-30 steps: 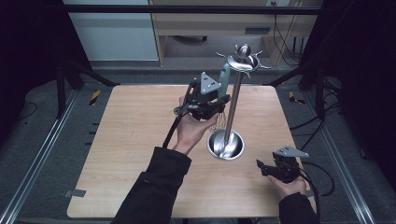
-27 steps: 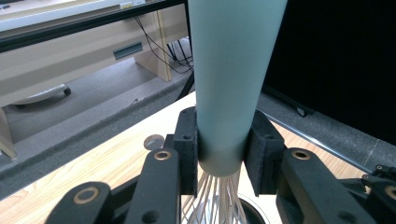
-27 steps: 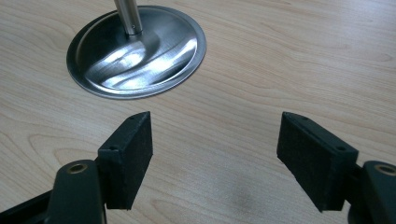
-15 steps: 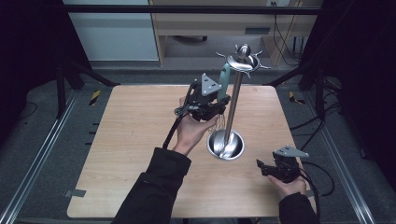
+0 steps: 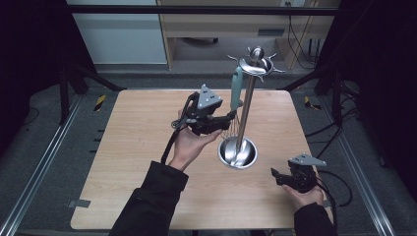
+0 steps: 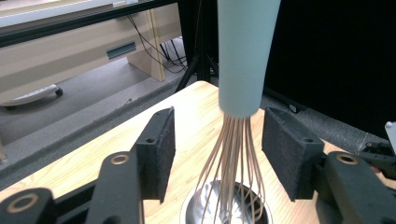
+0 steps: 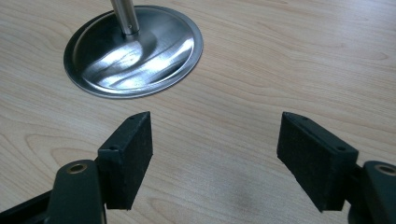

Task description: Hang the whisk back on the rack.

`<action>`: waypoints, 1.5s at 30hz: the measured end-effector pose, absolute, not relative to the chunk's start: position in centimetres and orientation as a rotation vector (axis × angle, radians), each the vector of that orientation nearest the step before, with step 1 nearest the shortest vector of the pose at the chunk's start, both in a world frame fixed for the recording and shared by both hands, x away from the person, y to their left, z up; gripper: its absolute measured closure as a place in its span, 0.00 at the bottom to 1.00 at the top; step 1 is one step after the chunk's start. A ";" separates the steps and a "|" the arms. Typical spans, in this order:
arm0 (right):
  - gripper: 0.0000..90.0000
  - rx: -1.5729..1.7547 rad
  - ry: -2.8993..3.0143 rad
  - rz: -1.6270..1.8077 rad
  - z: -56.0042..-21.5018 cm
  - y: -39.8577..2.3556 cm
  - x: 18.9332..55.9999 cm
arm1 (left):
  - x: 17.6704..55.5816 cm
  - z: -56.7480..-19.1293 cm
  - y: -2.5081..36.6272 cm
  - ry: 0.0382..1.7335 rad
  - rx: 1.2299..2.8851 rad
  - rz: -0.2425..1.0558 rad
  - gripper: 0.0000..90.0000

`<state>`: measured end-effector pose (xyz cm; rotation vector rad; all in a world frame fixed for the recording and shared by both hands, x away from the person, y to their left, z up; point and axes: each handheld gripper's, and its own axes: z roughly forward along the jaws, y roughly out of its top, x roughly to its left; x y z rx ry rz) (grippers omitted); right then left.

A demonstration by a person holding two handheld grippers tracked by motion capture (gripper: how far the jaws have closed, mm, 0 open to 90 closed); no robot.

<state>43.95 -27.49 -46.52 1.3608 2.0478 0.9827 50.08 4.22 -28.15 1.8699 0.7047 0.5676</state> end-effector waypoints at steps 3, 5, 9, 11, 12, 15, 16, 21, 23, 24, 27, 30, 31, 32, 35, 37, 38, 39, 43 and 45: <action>0.30 1.366 2.049 0.982 -46.5 -27.5 43.9 | 49.7 -28.4 5.0 0.704 1.875 0.562 0.46; 0.30 1.377 2.052 0.988 -46.5 -27.5 43.9 | 49.5 -28.6 5.6 0.703 1.881 0.553 0.45; 0.30 1.381 2.052 0.984 -46.5 -27.5 43.9 | 49.0 -29.3 6.7 0.714 1.901 0.552 0.44; 0.29 1.365 2.050 0.977 -46.6 -27.5 43.9 | 48.8 -29.6 7.3 0.718 1.901 0.552 0.43; 0.29 1.365 2.050 0.977 -46.6 -27.5 43.9 | 48.7 -29.7 7.6 0.722 1.905 0.550 0.43; 0.29 1.378 2.046 0.980 -46.5 -27.5 43.9 | 48.3 -30.3 8.5 0.736 1.907 0.549 0.43; 0.29 1.374 2.046 0.980 -46.5 -27.6 43.9 | 48.2 -30.6 8.7 0.745 1.909 0.552 0.43; 0.29 1.389 2.051 0.986 -46.5 -27.5 43.9 | 47.7 -32.3 10.2 0.769 1.915 0.550 0.43; 0.29 1.390 2.053 0.983 -46.5 -27.5 43.9 | 47.6 -33.1 10.9 0.785 1.923 0.549 0.43; 0.29 1.378 2.050 0.976 -46.6 -27.5 43.9 | 47.5 -33.5 11.3 0.794 1.927 0.543 0.44; 0.29 1.376 2.054 0.972 -46.6 -27.5 43.9 | 47.4 -34.8 12.5 0.816 1.940 0.539 0.44; 0.30 1.382 2.053 0.970 -46.6 -27.5 43.9 | 47.2 -35.9 13.7 0.848 1.945 0.532 0.44; 0.30 1.381 2.055 0.969 -46.6 -27.5 43.9 | 47.2 -36.3 14.1 0.855 1.951 0.535 0.44; 0.30 1.384 2.054 0.969 -46.6 -27.5 43.9 | 47.1 -36.7 14.5 0.865 1.957 0.537 0.44; 0.29 1.379 2.055 0.964 -46.7 -27.5 44.0 | 46.9 -37.5 15.3 0.885 1.968 0.533 0.43; 0.29 1.385 2.053 0.959 -46.7 -27.6 44.0 | 46.7 -38.2 15.9 0.894 1.979 0.535 0.43; 0.29 1.390 2.051 0.960 -46.7 -27.6 44.0 | 46.7 -38.6 16.3 0.900 1.987 0.537 0.43; 0.28 1.398 2.048 0.959 -46.7 -27.6 44.0 | 46.6 -39.0 16.6 0.909 1.997 0.543 0.43; 0.26 1.405 2.053 0.949 -46.8 -27.7 44.0 | 46.5 -40.8 18.1 0.960 2.001 0.517 0.43; 0.26 1.412 2.055 0.942 -46.8 -27.7 44.0 | 46.4 -41.7 18.8 0.984 2.011 0.514 0.42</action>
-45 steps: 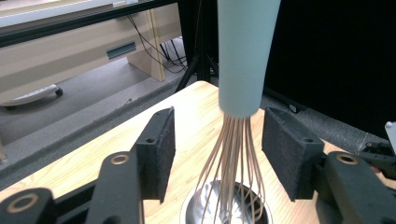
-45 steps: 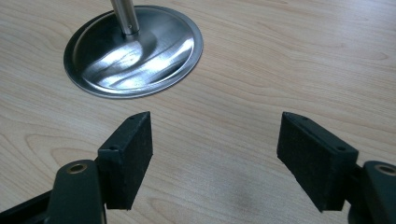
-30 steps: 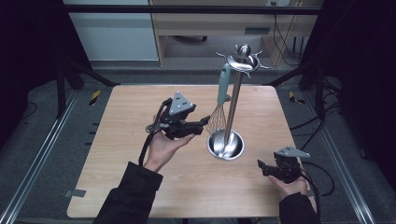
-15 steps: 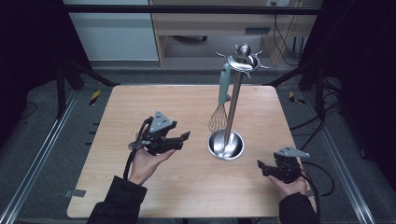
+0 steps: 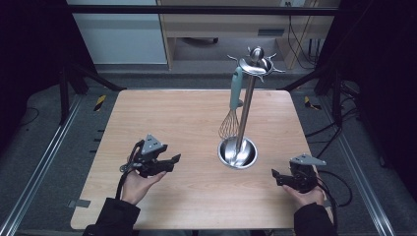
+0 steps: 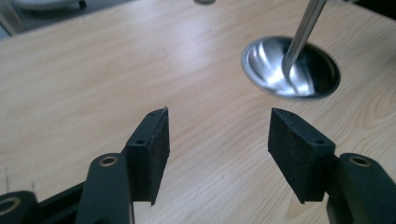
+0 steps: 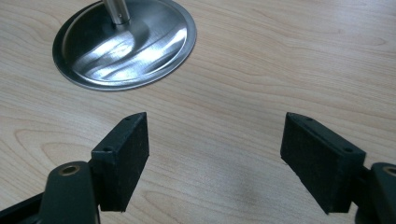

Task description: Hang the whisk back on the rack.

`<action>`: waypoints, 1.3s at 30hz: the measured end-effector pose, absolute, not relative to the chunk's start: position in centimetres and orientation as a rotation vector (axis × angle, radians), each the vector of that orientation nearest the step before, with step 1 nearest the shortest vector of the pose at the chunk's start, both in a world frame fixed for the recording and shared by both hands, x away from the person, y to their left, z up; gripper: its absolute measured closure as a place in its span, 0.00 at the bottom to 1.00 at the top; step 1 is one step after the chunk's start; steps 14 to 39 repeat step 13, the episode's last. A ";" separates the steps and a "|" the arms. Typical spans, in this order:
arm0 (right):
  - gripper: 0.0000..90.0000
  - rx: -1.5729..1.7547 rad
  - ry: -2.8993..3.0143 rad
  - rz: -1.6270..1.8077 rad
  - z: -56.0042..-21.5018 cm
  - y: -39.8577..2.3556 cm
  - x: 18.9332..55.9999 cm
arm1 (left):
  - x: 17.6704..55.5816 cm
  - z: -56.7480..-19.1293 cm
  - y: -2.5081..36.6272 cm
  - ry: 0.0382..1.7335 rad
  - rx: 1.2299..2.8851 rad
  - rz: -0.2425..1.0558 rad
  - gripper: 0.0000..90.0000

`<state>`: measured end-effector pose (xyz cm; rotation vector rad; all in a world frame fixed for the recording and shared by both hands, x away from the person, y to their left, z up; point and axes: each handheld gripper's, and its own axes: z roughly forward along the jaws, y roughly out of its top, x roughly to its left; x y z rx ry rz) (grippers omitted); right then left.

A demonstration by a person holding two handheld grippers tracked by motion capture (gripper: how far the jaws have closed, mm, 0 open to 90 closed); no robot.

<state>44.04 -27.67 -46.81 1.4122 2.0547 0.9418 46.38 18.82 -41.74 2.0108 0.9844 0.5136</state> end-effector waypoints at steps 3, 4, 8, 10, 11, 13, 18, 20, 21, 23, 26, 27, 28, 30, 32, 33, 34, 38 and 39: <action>0.25 1.403 2.062 0.925 -46.9 -27.8 44.1 | 46.2 -42.9 20.0 1.018 2.021 0.510 0.42; 0.25 1.410 2.067 0.918 -46.9 -27.8 44.1 | 46.1 -43.3 20.4 1.032 2.022 0.516 0.42; 0.25 1.419 2.085 0.883 -47.3 -27.8 44.0 | 46.0 -44.4 21.6 1.076 2.034 0.543 0.41; 0.24 1.426 2.097 0.883 -47.4 -27.8 44.0 | 46.0 -44.8 22.3 1.095 2.034 0.546 0.41; 0.24 1.413 2.100 0.870 -47.5 -27.8 44.0 | 46.0 -45.0 22.7 1.104 2.040 0.553 0.41; 0.23 1.415 2.111 0.856 -47.5 -27.8 44.1 | 46.1 -45.2 23.4 1.133 2.043 0.570 0.41; 0.23 1.415 2.111 0.856 -47.5 -27.8 44.1 | 46.1 -45.2 23.4 1.133 2.043 0.570 0.41; 0.23 1.415 2.111 0.856 -47.5 -27.8 44.1 | 46.1 -45.2 23.4 1.133 2.043 0.570 0.41; 0.23 1.415 2.111 0.856 -47.5 -27.8 44.1 | 46.1 -45.2 23.4 1.133 2.043 0.570 0.41; 0.23 1.415 2.111 0.856 -47.5 -27.8 44.1 | 46.1 -45.2 23.4 1.133 2.043 0.570 0.41; 0.23 1.415 2.111 0.856 -47.5 -27.8 44.1 | 46.1 -45.2 23.4 1.133 2.043 0.570 0.41; 0.23 1.415 2.111 0.856 -47.5 -27.8 44.1 | 46.1 -45.2 23.4 1.133 2.043 0.570 0.41; 0.23 1.415 2.111 0.856 -47.5 -27.8 44.1 | 46.1 -45.2 23.4 1.133 2.043 0.570 0.41; 0.23 1.415 2.111 0.856 -47.5 -27.8 44.1 | 46.1 -45.2 23.4 1.133 2.043 0.570 0.41; 0.23 1.415 2.111 0.856 -47.5 -27.8 44.1 | 46.1 -45.2 23.4 1.133 2.043 0.570 0.41; 0.23 1.415 2.111 0.856 -47.5 -27.8 44.1 | 46.1 -45.2 23.4 1.133 2.043 0.570 0.41; 0.23 1.415 2.111 0.856 -47.5 -27.8 44.1 | 46.1 -45.2 23.4 1.133 2.043 0.570 0.41; 0.23 1.415 2.111 0.856 -47.5 -27.8 44.1 | 46.1 -45.2 23.4 1.133 2.043 0.570 0.41; 0.23 1.415 2.111 0.856 -47.5 -27.8 44.1 | 46.1 -45.2 23.4 1.133 2.043 0.570 0.41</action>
